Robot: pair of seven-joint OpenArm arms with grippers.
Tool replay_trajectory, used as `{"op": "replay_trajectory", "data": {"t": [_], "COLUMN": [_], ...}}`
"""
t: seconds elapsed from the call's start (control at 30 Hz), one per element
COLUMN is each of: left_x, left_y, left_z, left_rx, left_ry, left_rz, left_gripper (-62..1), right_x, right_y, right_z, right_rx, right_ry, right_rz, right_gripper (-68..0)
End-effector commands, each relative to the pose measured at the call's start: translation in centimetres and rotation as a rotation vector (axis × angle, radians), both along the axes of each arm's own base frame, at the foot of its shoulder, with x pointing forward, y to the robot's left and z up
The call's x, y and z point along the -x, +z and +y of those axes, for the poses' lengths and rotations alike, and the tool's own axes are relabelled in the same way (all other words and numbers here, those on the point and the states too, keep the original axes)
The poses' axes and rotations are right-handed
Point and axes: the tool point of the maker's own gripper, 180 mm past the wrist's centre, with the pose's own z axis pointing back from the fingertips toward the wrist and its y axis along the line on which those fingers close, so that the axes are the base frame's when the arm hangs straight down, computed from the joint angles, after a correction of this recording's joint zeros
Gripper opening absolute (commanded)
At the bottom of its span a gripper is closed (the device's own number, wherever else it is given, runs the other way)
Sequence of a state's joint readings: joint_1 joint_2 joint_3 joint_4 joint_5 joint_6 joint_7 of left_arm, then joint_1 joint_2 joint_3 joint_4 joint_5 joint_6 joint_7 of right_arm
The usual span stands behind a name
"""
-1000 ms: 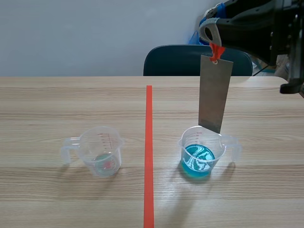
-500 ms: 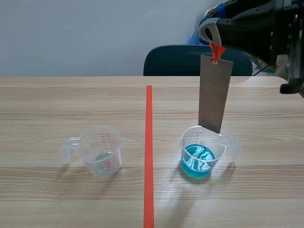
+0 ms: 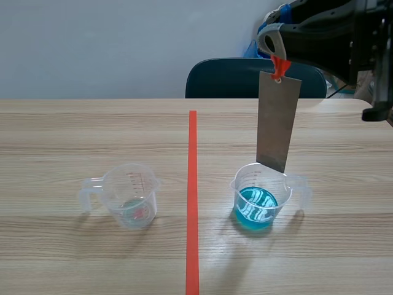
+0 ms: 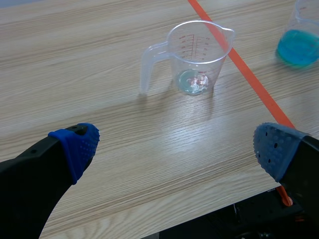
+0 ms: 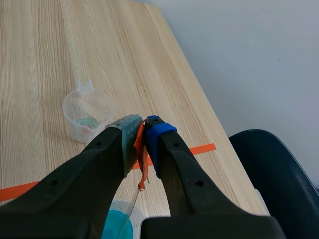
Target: Do the redox reaction experiment
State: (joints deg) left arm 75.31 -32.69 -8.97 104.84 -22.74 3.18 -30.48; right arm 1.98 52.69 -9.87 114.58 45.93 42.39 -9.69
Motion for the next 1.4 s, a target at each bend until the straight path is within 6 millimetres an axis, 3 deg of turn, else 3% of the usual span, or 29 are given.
{"op": "replay_trajectory", "data": {"t": [0.0, 0.4, 0.6, 0.73, 0.77, 0.9, 1.07, 1.37], "left_x": [-0.3, -0.4, -2.0, -3.6, -4.1, -6.4, -9.5, -13.8], "left_y": [0.7, 0.6, 0.8, 1.6, 1.9, 3.5, 4.5, 5.4], "left_z": [-0.2, -0.2, -0.2, -0.9, -1.1, -2.4, -4.9, -11.1], "left_rx": [0.012, 0.009, -0.004, 0.003, 0.006, 0.03, 0.065, 0.116], "left_ry": [0.003, 0.004, -0.011, -0.066, -0.085, -0.165, -0.23, -0.35], "left_rz": [-0.026, -0.02, -0.051, -0.104, -0.124, -0.207, -0.261, -0.293], "left_gripper": [1.4, 1.4, 1.4, -26.4, -29.9, -34.2, -51.3, -58.0], "right_x": [0.1, 0.1, 0.1, 0.1, 0.1, 0.1, 0.1, 0.1], "right_y": [0.5, 0.5, 0.5, 0.5, 0.5, 0.5, 0.5, 0.5], "right_z": [0.2, 0.2, 0.2, 0.2, 0.2, 0.2, 0.2, 0.2], "right_rx": [-0.021, -0.02, -0.02, -0.02, -0.02, -0.02, -0.02, -0.02], "right_ry": [0.012, 0.012, 0.012, 0.012, 0.012, 0.012, 0.012, 0.012], "right_rz": [-0.004, -0.004, -0.004, -0.004, -0.004, -0.004, -0.004, -0.004], "right_gripper": [-66.9, -66.9, -66.9, -66.9, -66.9, -66.9, -66.9, -66.9]}}
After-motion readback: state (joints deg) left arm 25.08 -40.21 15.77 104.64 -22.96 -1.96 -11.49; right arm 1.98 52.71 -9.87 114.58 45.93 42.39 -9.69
